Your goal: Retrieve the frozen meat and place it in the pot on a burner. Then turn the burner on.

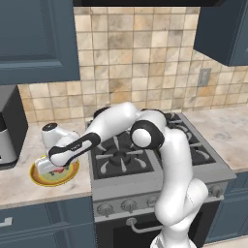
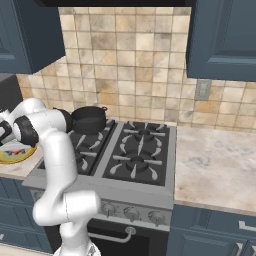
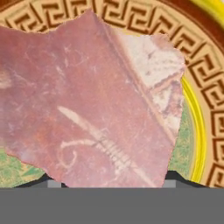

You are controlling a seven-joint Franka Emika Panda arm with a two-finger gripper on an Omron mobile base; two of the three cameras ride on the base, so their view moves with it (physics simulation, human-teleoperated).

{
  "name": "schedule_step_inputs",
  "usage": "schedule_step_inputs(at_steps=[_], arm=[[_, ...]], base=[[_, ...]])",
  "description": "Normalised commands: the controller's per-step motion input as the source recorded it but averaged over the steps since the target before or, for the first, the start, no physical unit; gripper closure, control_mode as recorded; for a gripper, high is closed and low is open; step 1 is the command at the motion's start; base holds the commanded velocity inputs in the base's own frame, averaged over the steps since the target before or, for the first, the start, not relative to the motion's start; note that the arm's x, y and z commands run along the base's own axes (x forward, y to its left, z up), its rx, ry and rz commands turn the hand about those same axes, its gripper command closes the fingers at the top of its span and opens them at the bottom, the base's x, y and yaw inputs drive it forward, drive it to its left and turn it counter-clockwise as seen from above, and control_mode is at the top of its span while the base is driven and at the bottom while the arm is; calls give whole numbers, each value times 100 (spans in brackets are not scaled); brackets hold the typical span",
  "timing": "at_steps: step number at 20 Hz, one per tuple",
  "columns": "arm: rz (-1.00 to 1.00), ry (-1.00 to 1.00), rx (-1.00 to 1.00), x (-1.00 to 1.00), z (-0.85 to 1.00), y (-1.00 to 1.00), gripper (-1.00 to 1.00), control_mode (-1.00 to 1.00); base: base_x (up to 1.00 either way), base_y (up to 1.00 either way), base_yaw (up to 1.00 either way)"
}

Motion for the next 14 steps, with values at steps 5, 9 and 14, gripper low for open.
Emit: schedule_step_inputs(at_steps=[5, 9, 14], arm=[[0, 0, 0, 1, 0, 0, 100, -100], [0, 0, 0, 0, 1, 0, 100, -100], [0, -7, 0, -29, 35, 0, 100, -100]], base=[[0, 0, 0], [0, 0, 0], [0, 0, 0]])
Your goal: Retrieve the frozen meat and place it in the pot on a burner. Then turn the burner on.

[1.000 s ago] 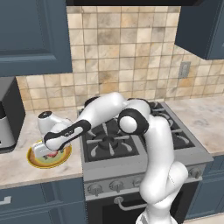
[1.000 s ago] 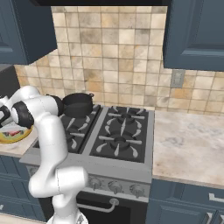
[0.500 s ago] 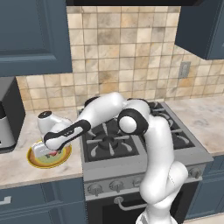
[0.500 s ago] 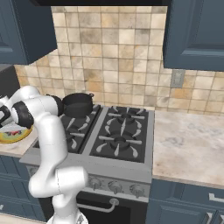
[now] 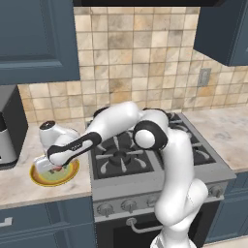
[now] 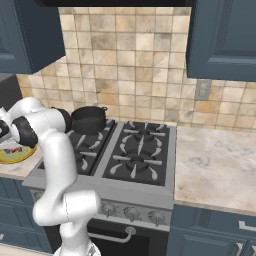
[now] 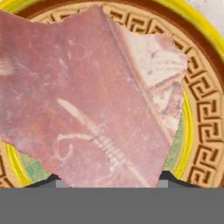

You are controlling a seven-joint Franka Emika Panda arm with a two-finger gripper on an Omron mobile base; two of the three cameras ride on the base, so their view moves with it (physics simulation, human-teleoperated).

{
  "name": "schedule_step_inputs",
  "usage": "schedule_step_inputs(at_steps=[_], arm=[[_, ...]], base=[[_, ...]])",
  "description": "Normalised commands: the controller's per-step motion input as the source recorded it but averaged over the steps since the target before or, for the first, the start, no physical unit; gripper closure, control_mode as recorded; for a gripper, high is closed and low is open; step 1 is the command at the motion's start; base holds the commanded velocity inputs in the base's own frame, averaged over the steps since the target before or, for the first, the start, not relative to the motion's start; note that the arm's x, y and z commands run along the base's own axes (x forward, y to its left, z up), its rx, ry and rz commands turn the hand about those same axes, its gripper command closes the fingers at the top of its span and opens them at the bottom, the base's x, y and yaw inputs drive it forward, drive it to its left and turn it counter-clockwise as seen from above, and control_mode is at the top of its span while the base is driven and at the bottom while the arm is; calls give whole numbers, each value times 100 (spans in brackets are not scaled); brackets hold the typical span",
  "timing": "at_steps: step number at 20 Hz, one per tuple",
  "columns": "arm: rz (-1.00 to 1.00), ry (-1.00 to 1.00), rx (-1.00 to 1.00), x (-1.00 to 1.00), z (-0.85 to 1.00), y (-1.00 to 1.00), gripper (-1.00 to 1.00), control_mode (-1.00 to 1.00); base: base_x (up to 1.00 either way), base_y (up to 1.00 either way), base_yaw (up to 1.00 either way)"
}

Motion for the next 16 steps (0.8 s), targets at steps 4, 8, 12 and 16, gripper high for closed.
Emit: schedule_step_inputs(at_steps=[4, 8, 12, 16], arm=[[0, -14, 0, -48, 46, -12, 100, -100], [-3, -14, 0, -49, 20, -42, 100, -100], [-6, -4, 0, -26, 15, -74, 100, -100], [-6, -1, 0, -22, 40, -82, 100, -100]], base=[[0, 0, 0], [0, 0, 0], [0, 0, 0], [0, 0, 0]])
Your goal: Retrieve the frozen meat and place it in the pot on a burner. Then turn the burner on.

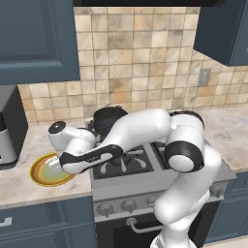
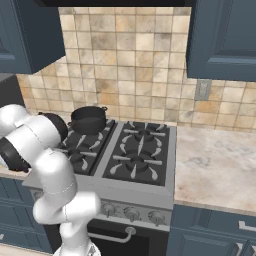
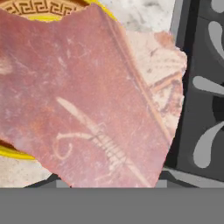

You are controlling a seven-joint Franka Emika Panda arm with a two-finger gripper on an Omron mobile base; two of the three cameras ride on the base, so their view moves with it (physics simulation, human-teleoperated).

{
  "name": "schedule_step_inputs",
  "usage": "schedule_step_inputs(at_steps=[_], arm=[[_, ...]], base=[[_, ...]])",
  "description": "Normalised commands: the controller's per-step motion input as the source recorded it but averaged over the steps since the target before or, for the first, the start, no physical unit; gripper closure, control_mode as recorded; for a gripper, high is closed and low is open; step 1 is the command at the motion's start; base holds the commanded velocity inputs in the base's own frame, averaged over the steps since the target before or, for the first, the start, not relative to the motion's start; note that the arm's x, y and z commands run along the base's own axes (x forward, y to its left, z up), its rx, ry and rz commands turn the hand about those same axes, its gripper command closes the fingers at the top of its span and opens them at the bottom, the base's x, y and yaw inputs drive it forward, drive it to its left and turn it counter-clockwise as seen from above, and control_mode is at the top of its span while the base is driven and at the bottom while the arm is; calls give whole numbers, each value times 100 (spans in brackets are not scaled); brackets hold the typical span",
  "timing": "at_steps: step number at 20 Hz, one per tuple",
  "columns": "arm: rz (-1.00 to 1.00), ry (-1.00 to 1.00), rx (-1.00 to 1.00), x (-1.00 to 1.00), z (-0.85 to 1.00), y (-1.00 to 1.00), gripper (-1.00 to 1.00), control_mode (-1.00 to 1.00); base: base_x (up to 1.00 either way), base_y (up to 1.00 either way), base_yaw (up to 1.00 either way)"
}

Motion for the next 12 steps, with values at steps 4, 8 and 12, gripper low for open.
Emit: schedule_step_inputs(at_steps=[4, 8, 12], arm=[[-5, 0, 3, -14, 56, -82, 100, -100], [-5, 0, 5, -8, 50, -78, 100, -100], [-5, -3, 3, 0, 38, -81, 100, -100]], base=[[0, 0, 0], [0, 0, 0], [0, 0, 0]])
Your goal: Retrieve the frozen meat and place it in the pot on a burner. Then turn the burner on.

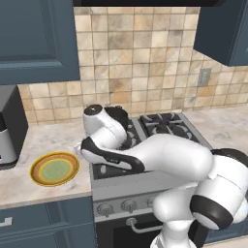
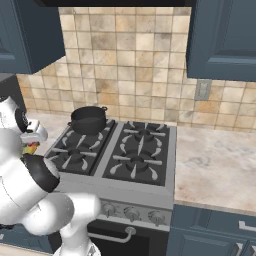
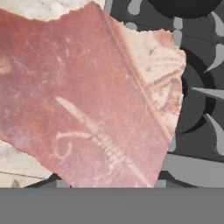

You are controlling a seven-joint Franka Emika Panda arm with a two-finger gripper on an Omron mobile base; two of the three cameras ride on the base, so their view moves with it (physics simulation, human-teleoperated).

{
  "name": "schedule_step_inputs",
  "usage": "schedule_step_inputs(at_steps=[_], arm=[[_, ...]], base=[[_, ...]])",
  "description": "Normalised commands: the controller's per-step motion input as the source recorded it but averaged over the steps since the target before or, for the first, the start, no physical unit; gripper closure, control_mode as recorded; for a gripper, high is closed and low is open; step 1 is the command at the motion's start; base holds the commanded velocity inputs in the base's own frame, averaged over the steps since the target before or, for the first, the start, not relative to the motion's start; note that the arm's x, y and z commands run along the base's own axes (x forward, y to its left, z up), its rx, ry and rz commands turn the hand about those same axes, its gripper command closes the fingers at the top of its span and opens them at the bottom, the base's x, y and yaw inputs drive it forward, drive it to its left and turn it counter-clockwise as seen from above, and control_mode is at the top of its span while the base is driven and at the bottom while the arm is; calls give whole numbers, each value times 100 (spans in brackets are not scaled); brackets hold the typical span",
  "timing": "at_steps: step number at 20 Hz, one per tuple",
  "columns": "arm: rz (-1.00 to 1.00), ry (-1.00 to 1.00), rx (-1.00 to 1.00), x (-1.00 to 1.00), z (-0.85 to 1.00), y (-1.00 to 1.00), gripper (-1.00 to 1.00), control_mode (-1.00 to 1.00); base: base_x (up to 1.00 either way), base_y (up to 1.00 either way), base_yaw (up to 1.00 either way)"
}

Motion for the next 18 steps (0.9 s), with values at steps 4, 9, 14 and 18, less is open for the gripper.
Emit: schedule_step_inputs(at_steps=[4, 9, 14, 18], arm=[[-6, 0, 0, 0, 23, -82, 100, -100], [-7, -3, 1, 0, 26, -72, 100, -100], [-1, -9, 14, 3, 54, -41, 100, -100], [0, -3, 16, 54, 8, -2, 100, -100]], base=[[0, 0, 0], [0, 0, 0], [0, 0, 0], [0, 0, 0]])
